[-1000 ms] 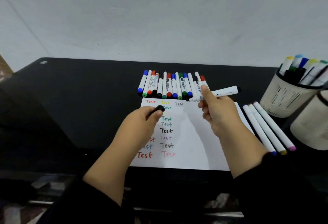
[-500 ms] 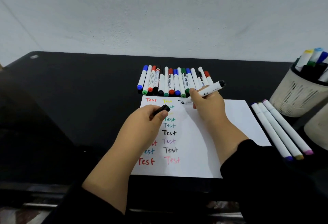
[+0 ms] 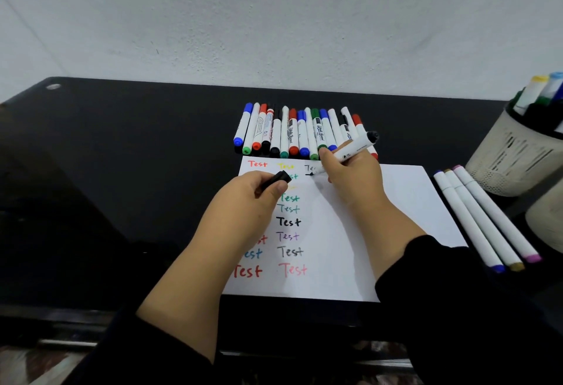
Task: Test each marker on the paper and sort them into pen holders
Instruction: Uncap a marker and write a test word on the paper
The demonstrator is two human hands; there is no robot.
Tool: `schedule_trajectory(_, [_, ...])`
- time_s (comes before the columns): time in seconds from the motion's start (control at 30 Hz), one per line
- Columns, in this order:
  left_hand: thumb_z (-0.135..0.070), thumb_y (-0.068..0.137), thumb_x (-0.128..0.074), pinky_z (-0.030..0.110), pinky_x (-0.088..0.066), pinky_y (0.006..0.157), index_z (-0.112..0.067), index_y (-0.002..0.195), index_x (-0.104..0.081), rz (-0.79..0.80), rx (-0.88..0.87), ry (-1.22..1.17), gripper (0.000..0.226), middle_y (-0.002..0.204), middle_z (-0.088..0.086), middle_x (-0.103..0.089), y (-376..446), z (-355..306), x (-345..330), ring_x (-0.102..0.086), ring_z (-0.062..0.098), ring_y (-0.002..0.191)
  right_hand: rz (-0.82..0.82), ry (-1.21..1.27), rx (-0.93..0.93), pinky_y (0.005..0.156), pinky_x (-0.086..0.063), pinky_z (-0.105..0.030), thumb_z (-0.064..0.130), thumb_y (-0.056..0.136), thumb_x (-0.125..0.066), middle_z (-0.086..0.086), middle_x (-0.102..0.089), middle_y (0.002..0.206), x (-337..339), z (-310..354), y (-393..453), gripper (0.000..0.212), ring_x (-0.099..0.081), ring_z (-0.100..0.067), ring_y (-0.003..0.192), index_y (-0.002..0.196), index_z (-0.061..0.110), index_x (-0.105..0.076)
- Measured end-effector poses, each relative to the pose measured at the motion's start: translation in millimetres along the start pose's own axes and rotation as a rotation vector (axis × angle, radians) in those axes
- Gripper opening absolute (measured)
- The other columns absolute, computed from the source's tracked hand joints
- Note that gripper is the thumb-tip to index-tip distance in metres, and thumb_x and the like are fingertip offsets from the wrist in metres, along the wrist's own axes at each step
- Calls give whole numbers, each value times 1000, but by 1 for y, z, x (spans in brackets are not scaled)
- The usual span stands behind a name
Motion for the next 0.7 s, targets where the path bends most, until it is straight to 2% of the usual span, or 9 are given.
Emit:
schedule_trajectory(0.1, [-43, 94, -45, 21, -34, 53, -29, 117, -57, -1, 1, -12, 29, 78, -15, -53, -1, 0, 1, -49, 1, 70, -22, 46, -6, 45, -36, -8, 26, 91, -61, 2, -53, 60, 2, 0, 1, 25, -49, -6, 54, 78, 5, -58])
schedule_trajectory(0.2, [-44, 94, -45, 21, -33, 52, -29, 117, -57, 0, 0, -9, 29, 77, -15, -53, -1, 0, 0, -49, 1, 68, 4, 10, 1, 50, -39, -16, 28, 90, -61, -1, -54, 62, 0, 1, -1, 26, -49, -9, 55, 80, 4, -59])
schedule_trajectory(0.3, [-44, 94, -45, 21, -33, 52, -29, 117, -57, -1, -4, -10, 30, 76, -15, -53, -2, -1, 0, -48, 1, 67, 9, 47, -18, 54, -39, -19, 24, 90, -61, 2, -52, 62, 0, 1, -2, 23, -48, -7, 56, 72, 11, -53])
schedule_trajectory(0.4, [-44, 94, -45, 21, -33, 52, -29, 118, -57, 1, -9, -7, 31, 77, -15, -52, -1, -2, 0, -48, 1, 67, -23, 64, -15, 50, -38, -15, 21, 90, -60, 4, -50, 59, 4, 2, -3, 28, -46, -6, 54, 66, 14, -48])
schedule_trajectory(0.7, [-44, 94, -46, 21, -35, 53, -32, 114, -58, 4, -16, -29, 27, 78, -14, -55, -3, -2, 1, -51, 1, 70, -35, 42, 11, 42, -32, -9, 21, 91, -59, 1, -47, 58, 5, 3, -3, 26, -43, -8, 52, 70, 8, -50])
Point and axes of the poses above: each hand's wrist, its own y-axis towards the middle knuckle, its own x-axis out of the back of the hand, z = x × y, the point moved 4 cm from there along y, towards the middle knuckle
